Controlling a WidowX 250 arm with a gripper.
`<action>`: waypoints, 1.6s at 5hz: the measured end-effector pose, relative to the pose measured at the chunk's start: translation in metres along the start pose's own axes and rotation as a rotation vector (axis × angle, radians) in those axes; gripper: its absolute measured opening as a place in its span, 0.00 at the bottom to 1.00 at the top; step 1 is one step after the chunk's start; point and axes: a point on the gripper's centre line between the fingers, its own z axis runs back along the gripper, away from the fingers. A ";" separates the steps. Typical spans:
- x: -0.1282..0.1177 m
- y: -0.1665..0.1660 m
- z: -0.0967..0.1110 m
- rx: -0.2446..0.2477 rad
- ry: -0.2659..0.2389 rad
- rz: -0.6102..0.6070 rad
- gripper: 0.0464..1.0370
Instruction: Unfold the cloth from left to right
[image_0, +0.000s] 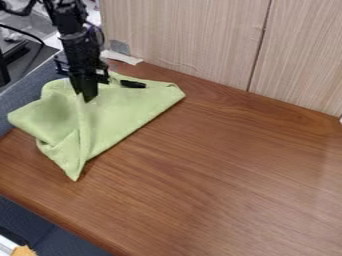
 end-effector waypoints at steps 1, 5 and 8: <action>0.000 -0.017 0.021 0.011 -0.049 -0.042 0.01; -0.046 -0.110 0.021 -0.030 -0.044 -0.312 0.01; -0.087 -0.140 -0.018 -0.008 0.040 -0.438 0.17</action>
